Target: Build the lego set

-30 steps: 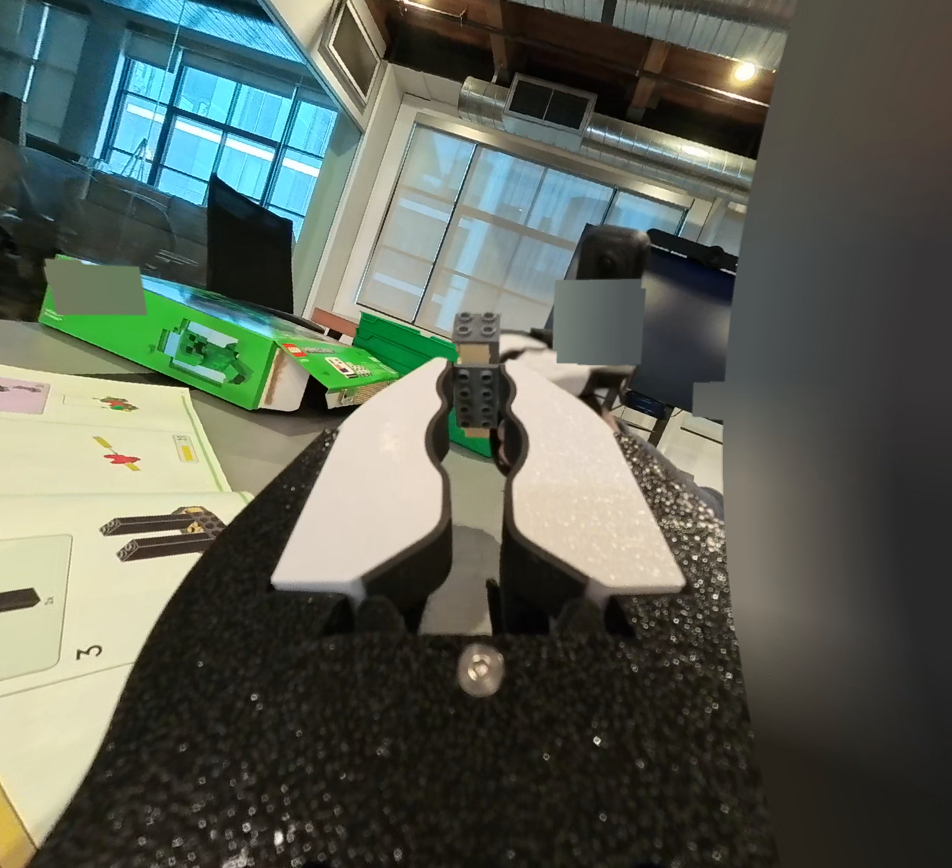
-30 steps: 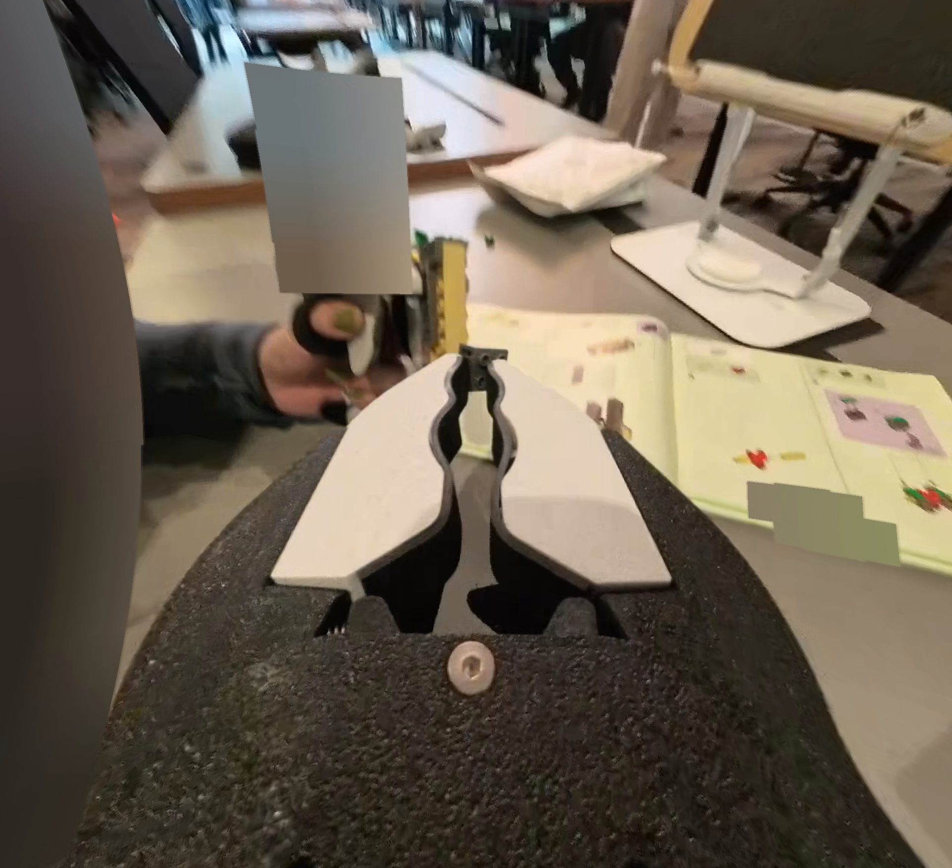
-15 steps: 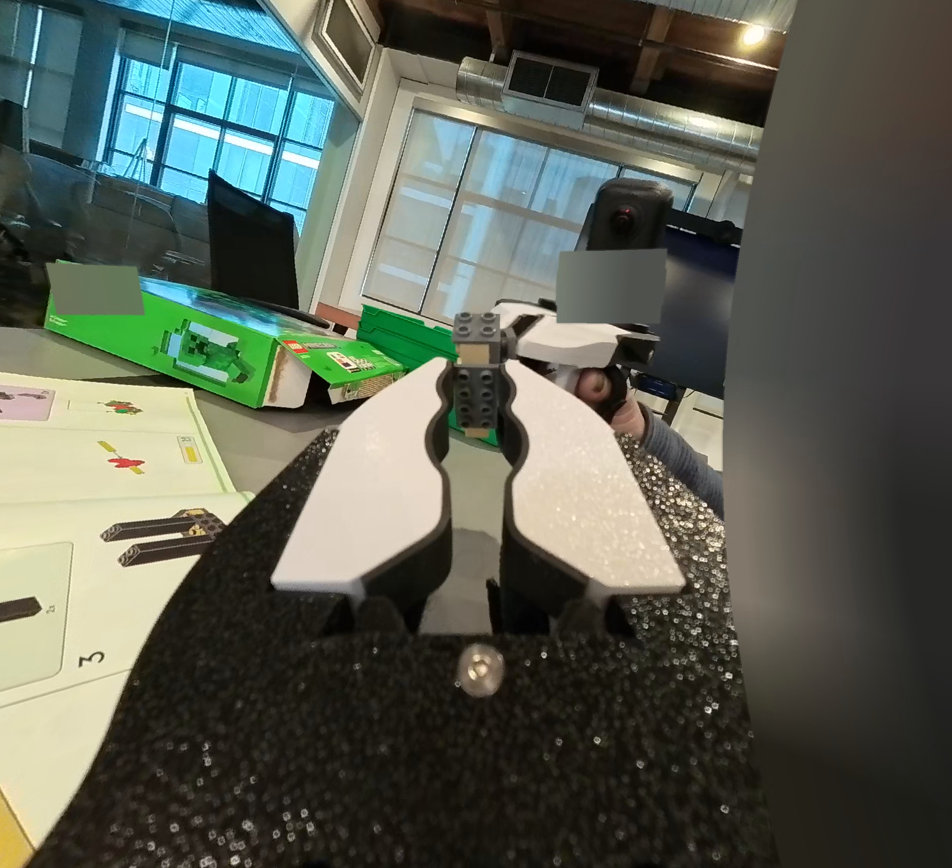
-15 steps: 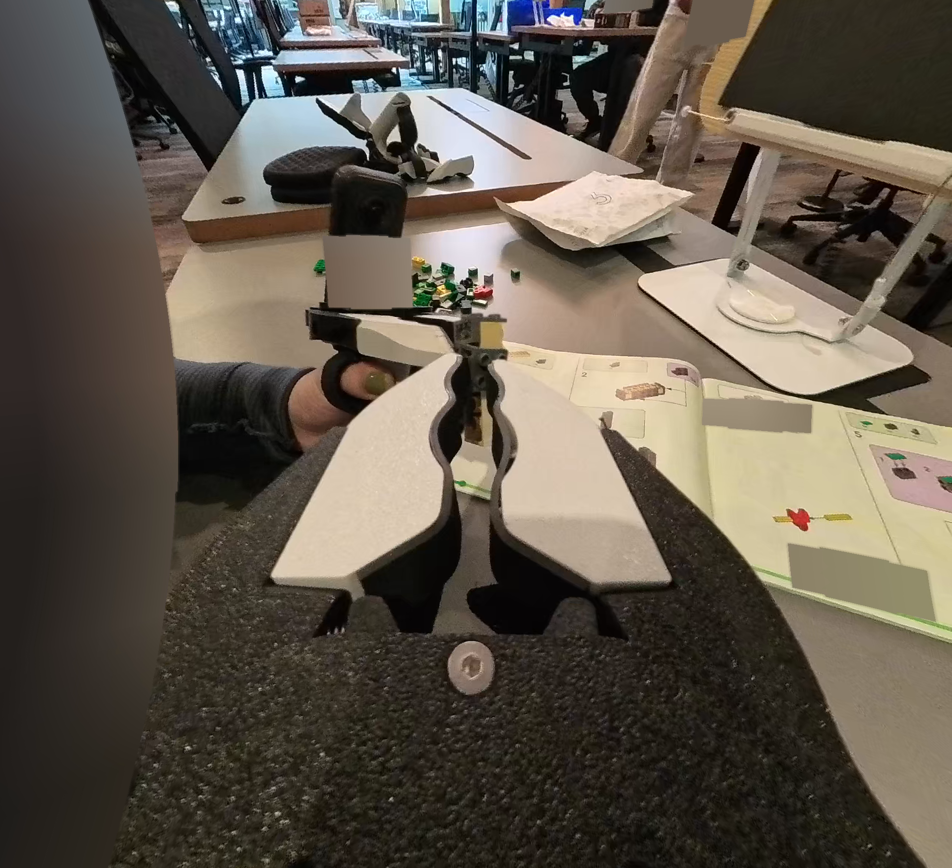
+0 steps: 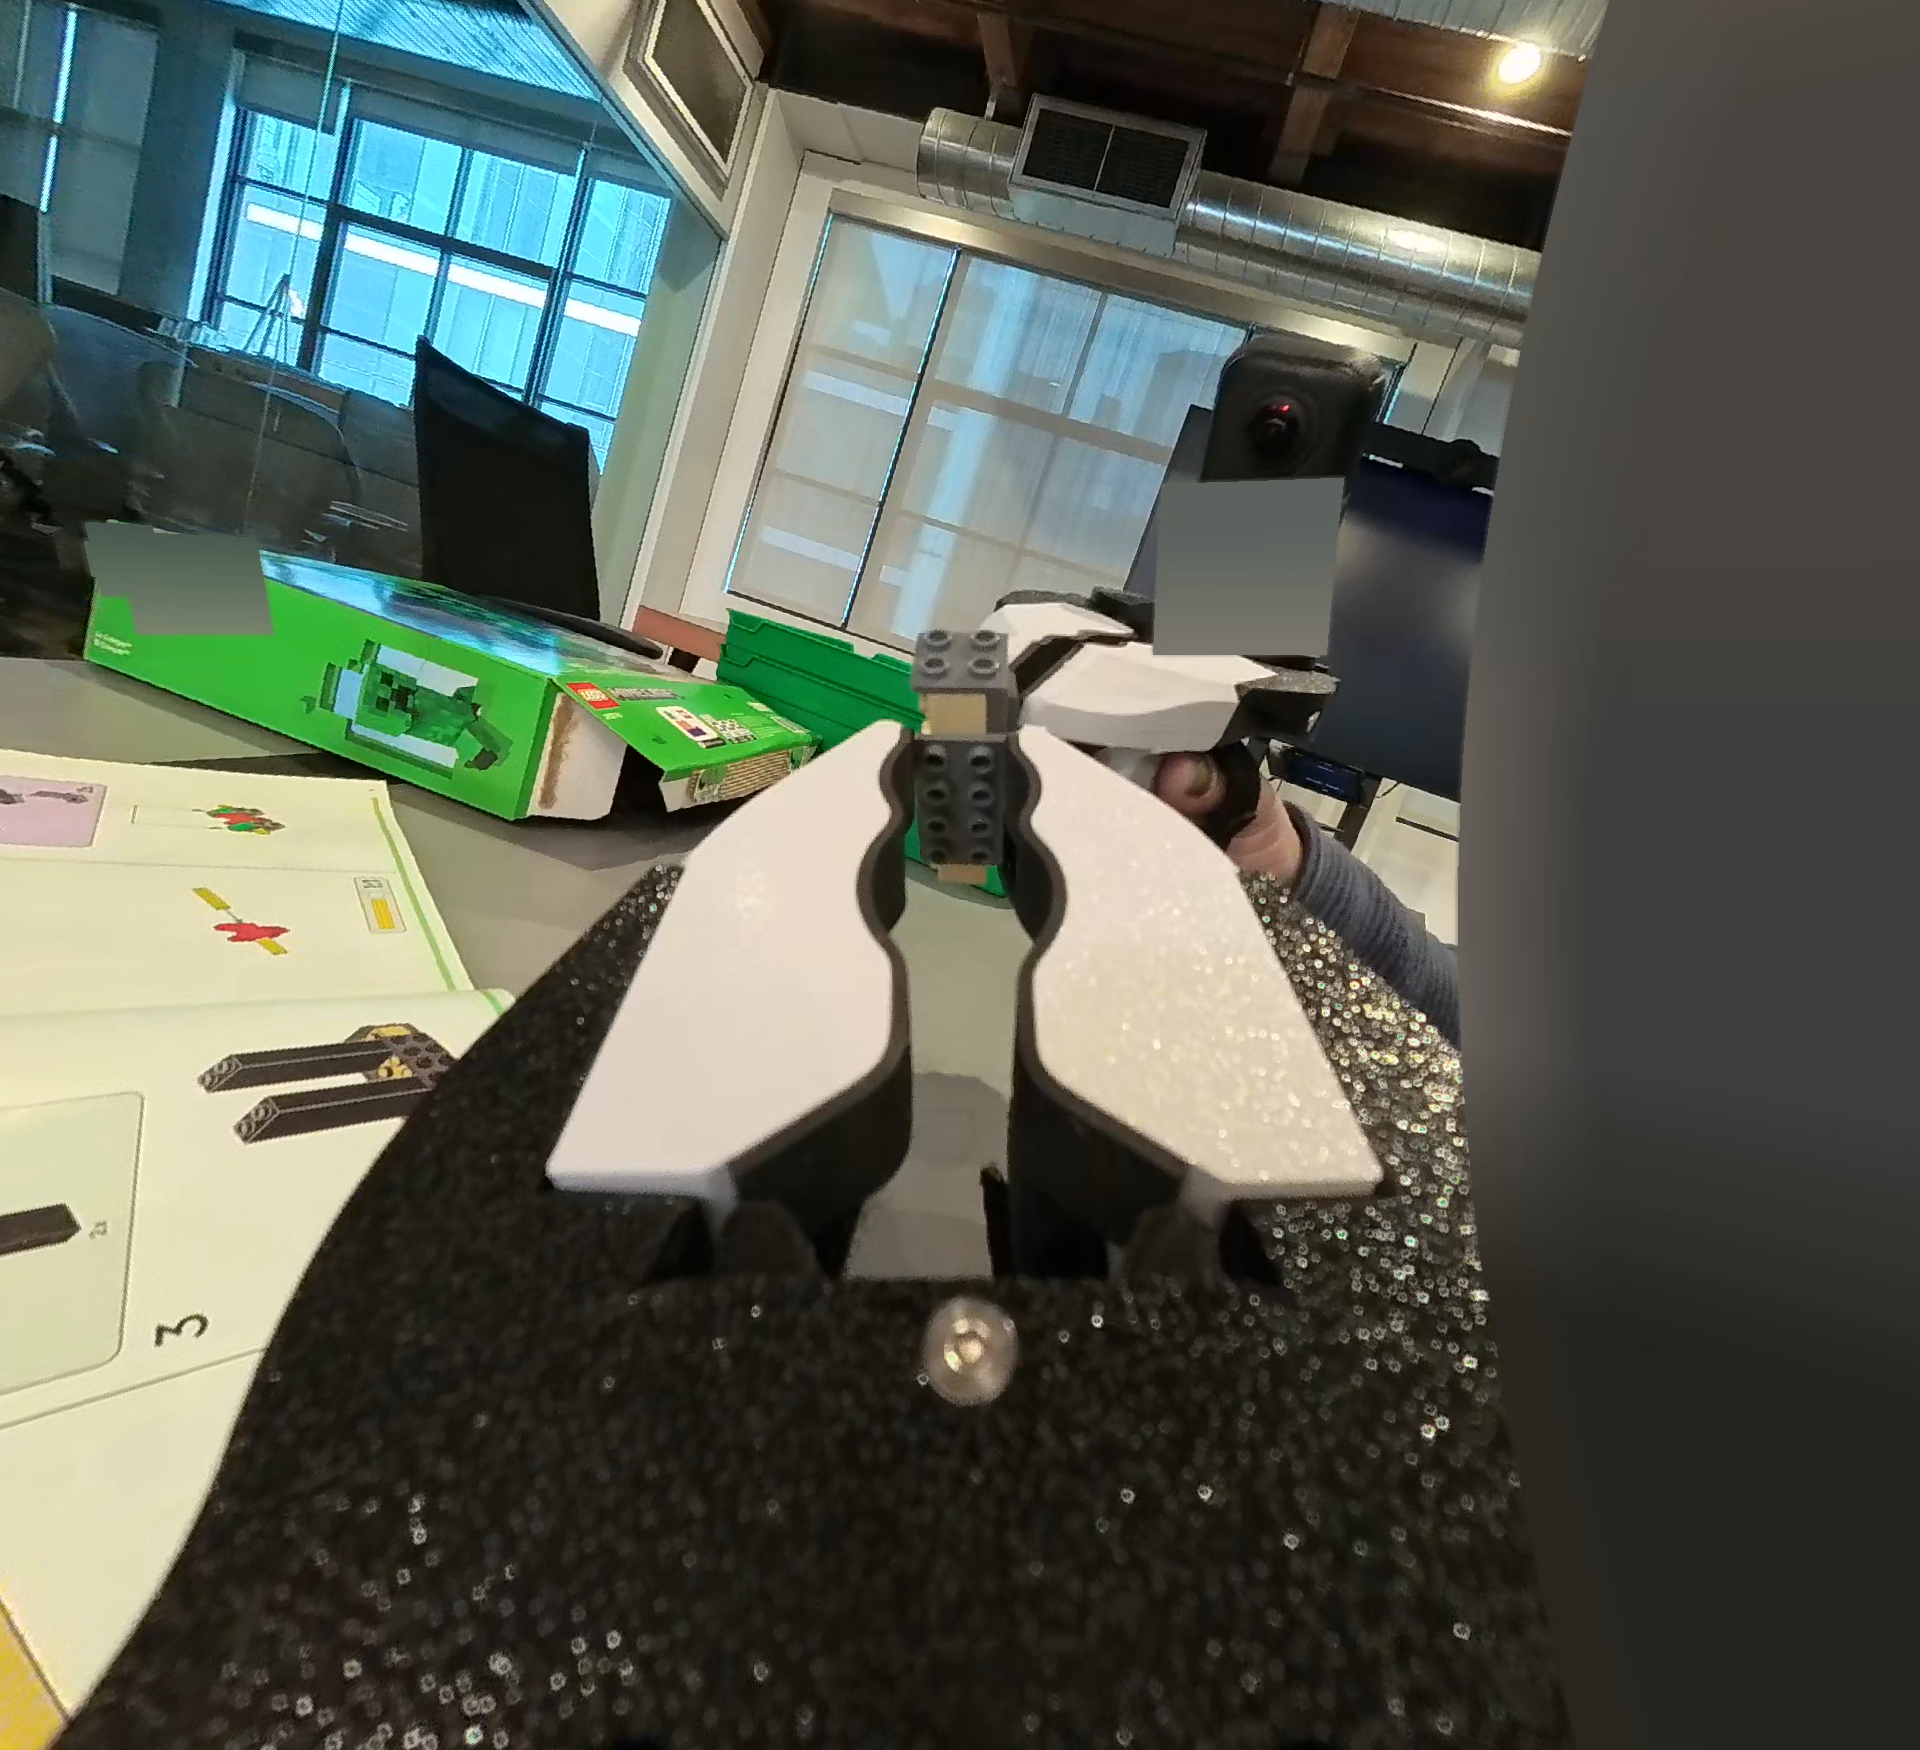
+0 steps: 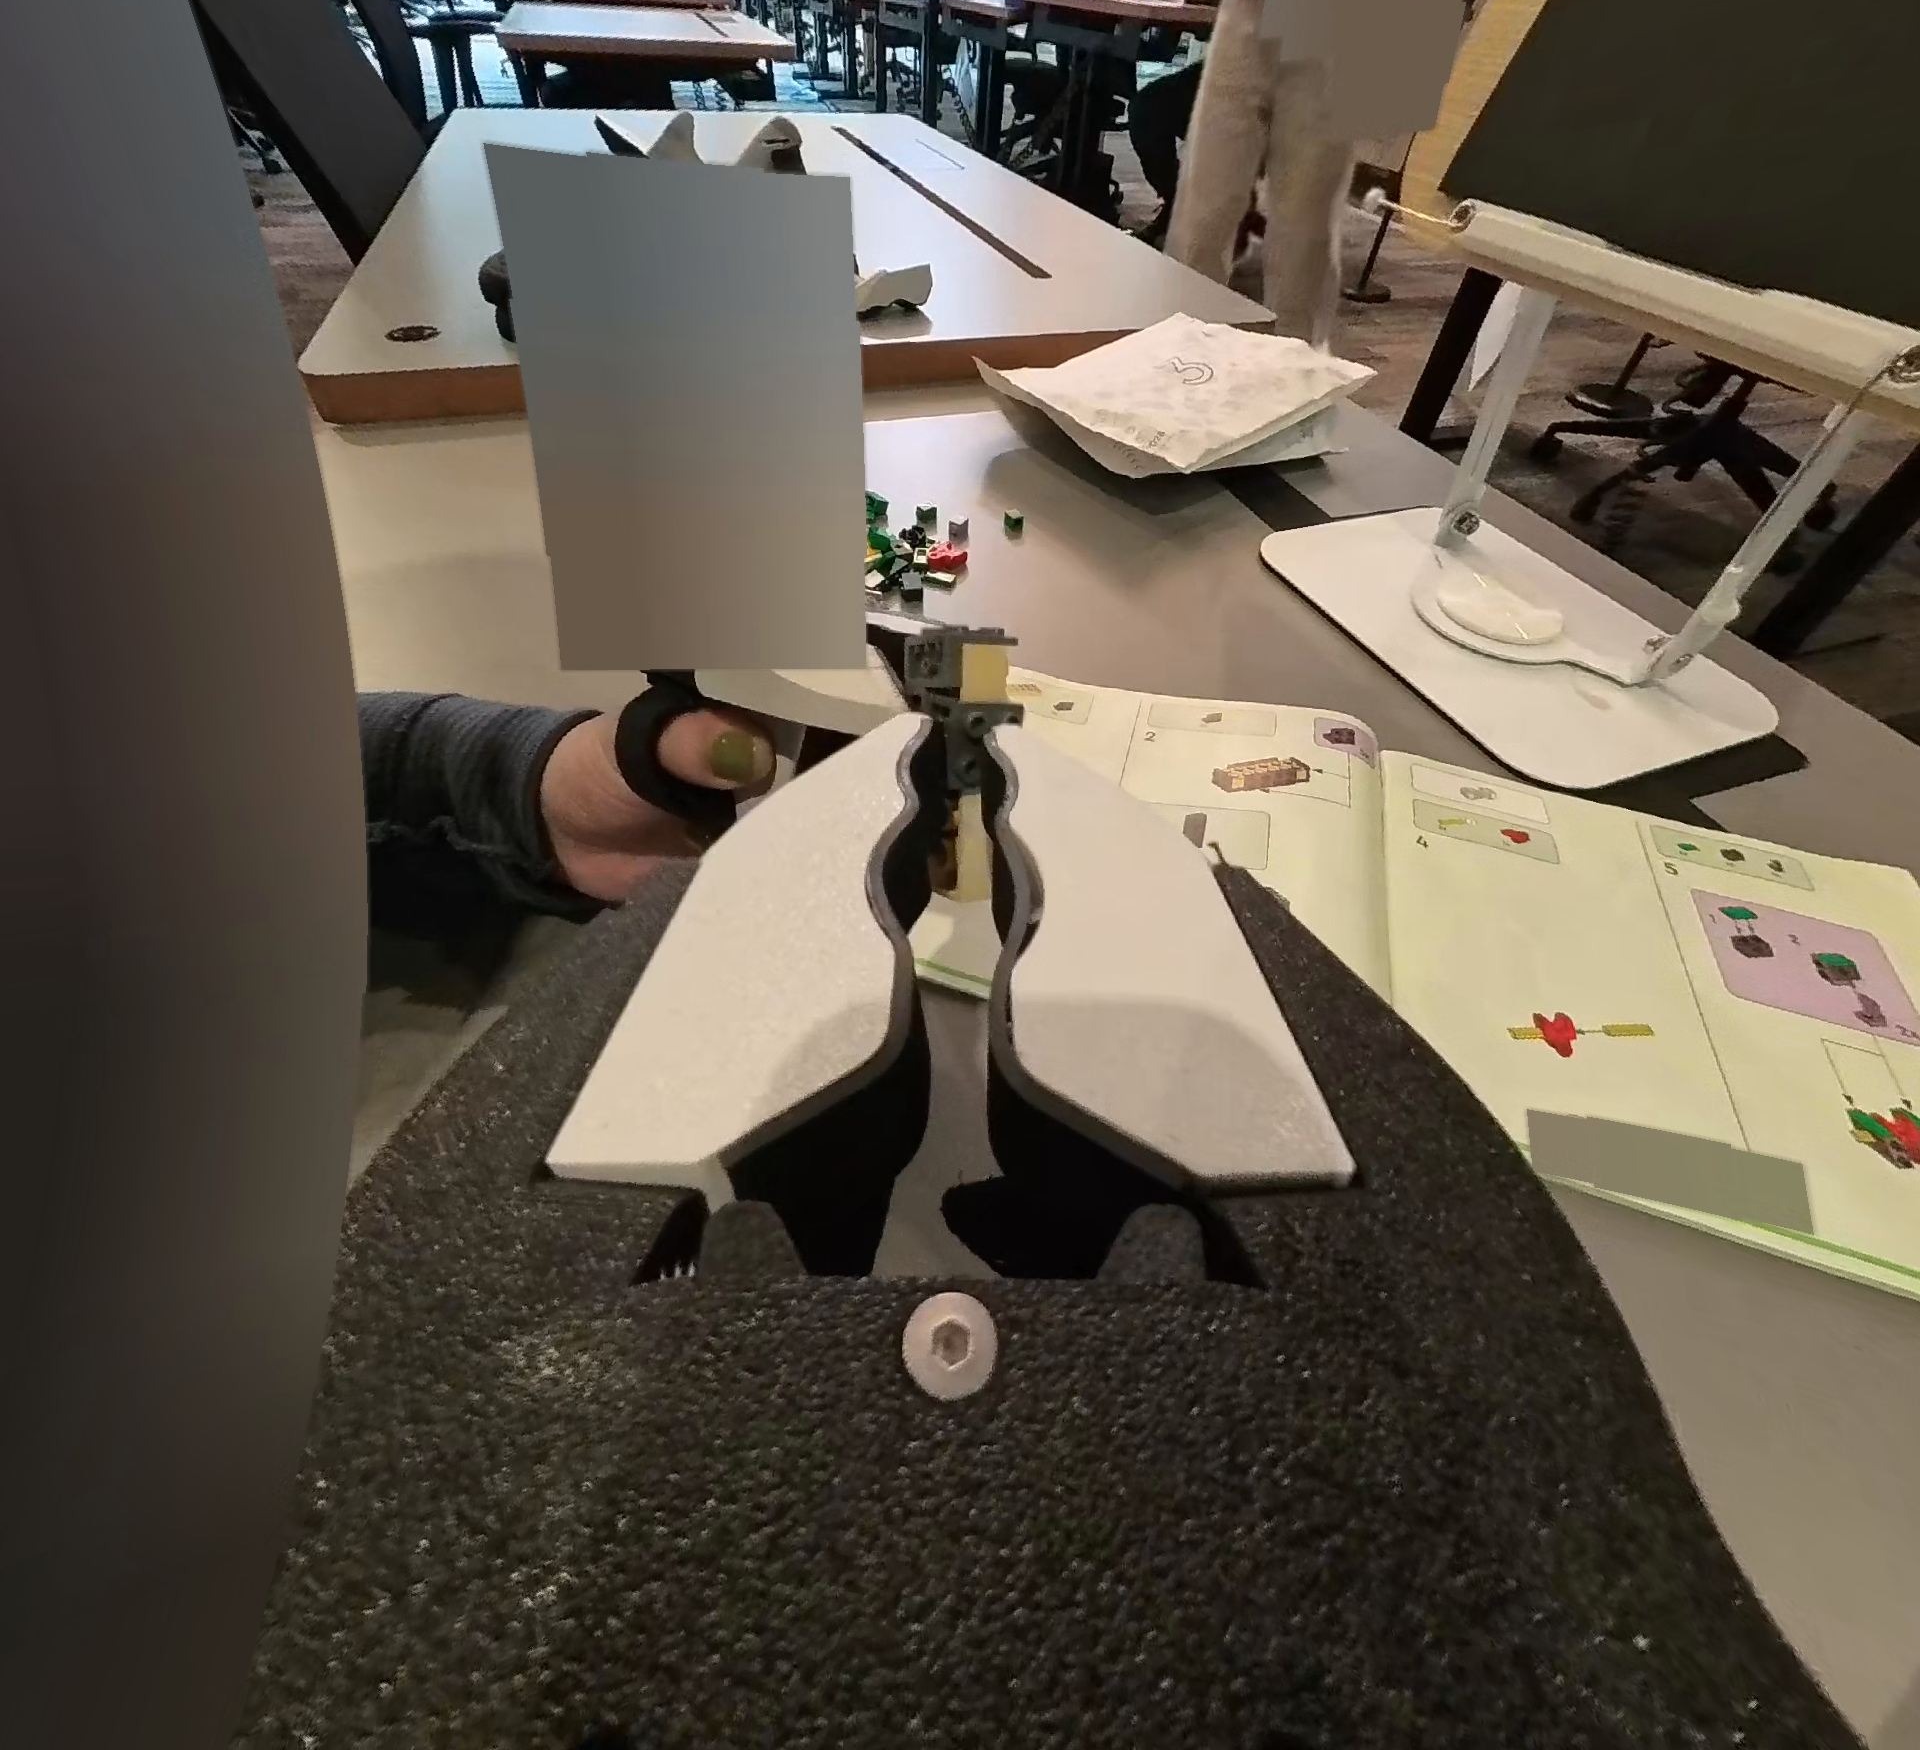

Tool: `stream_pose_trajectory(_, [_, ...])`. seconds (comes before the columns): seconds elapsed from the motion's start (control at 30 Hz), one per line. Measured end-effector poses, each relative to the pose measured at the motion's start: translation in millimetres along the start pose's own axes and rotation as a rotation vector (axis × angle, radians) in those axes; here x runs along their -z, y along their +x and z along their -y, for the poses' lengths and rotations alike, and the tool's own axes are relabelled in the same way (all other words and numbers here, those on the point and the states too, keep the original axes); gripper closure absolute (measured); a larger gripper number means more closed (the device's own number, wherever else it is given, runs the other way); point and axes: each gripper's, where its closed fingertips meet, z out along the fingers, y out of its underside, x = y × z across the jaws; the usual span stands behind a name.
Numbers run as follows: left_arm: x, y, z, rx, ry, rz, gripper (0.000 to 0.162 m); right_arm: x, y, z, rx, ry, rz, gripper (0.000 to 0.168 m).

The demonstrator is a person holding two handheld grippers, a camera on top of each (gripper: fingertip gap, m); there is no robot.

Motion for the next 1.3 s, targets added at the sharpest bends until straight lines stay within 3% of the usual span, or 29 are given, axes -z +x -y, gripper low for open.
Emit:
stream_pose_trajectory(0.53, [0,3,1,0.004,0.011,-0.023,0.146,-1,-3,4,0.056,-0.002,-0.002,0.162])
stream_pose_trajectory(0.77, [0,7,3,0.007,0.019,-0.052,0.146,-1,-2,5,0.041,0.017,-0.005,0.151])
stream_pose_trajectory(1.3, [-2,19,1,0.02,0.006,-0.14,0.146,5,-15,7,-0.102,0.065,0.192,0.153])
